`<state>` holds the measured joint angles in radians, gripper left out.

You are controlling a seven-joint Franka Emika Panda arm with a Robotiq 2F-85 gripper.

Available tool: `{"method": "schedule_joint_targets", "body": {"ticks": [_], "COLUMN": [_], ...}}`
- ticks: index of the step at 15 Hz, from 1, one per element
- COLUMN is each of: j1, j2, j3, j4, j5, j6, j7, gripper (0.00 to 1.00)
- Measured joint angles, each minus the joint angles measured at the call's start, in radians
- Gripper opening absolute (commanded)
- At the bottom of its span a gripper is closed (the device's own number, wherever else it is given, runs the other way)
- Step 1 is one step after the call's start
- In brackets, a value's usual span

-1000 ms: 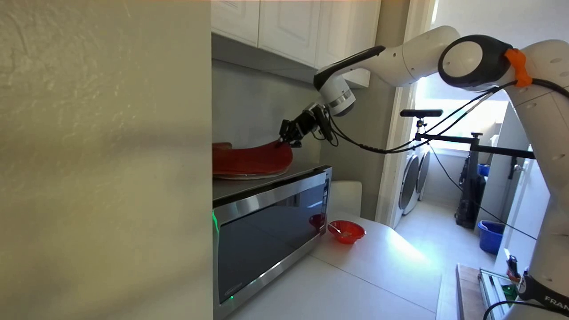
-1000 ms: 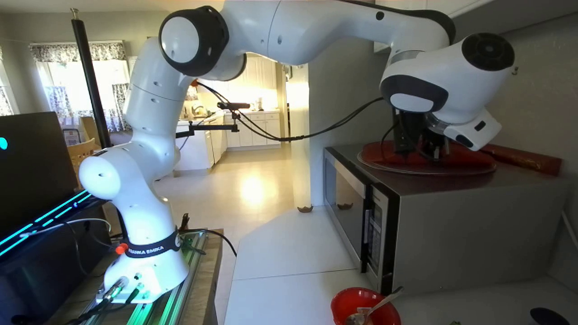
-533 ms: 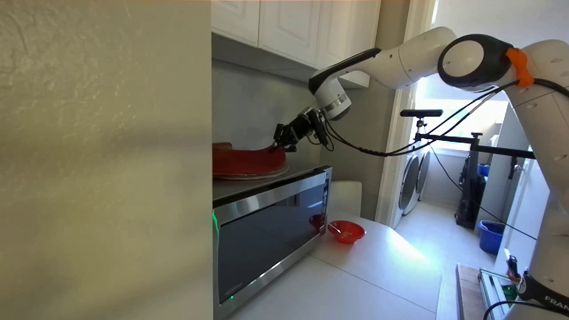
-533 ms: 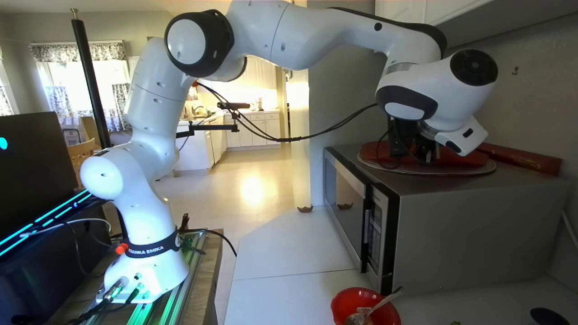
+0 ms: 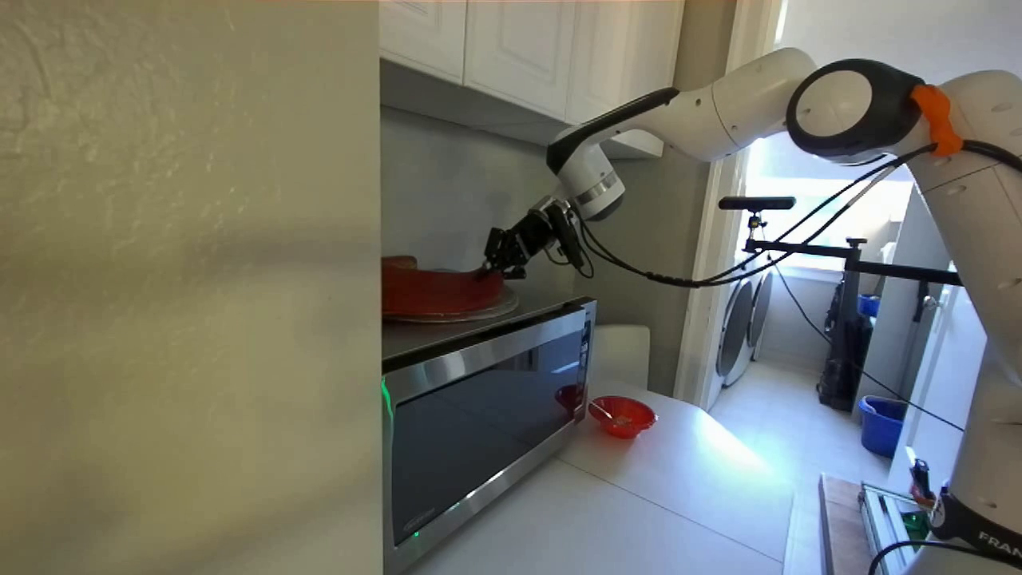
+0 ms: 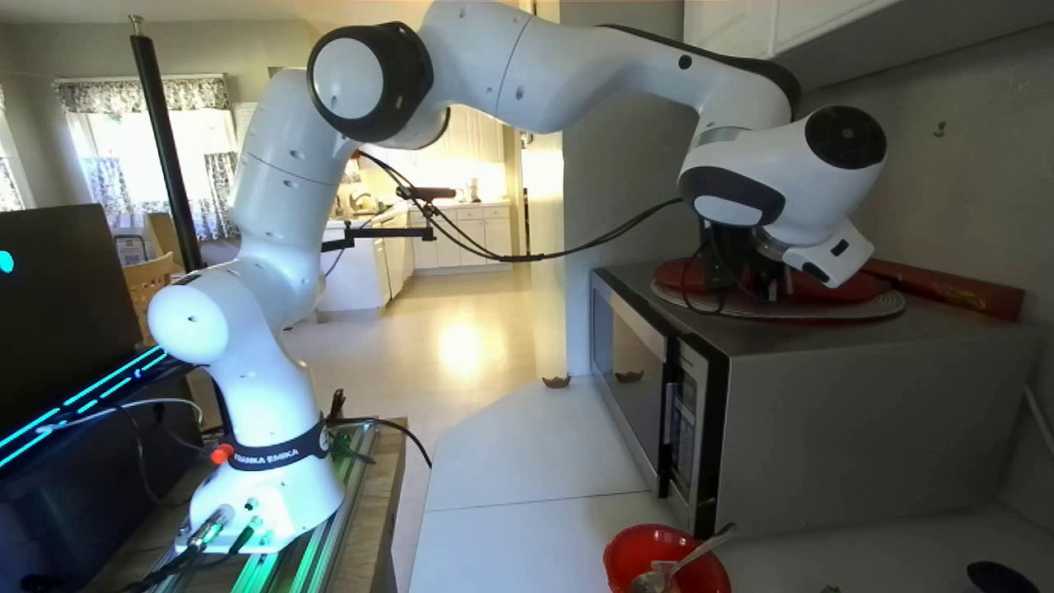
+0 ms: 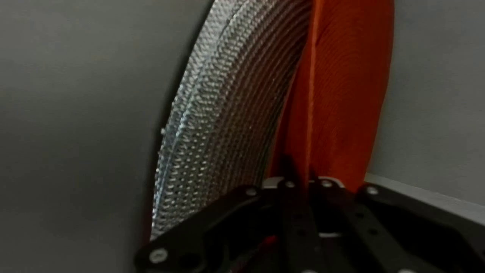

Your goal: Put the orange object on the microwave

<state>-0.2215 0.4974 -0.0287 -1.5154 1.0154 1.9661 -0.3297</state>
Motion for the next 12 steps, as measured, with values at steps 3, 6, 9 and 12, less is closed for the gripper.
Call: {"method": "schedule_joint_targets", "body": {"ticks": [3,6,9,12], "j1": [0.003,0.009,0.021,0.023], "j2": [0.009,0.014,0.016,0.016], "j3": [0.000,0.009,0.013,0.010], "j4": [0.000,0.000,0.000,0.002], "j5": [0.000,0.000,-0.002,-0.010], "j6": [0.010,0.024,0.053,0.078], "j7": [-0.030,-0.062,-0.088,-0.114], "gripper": [0.01,0.01,0.34,0.55]}}
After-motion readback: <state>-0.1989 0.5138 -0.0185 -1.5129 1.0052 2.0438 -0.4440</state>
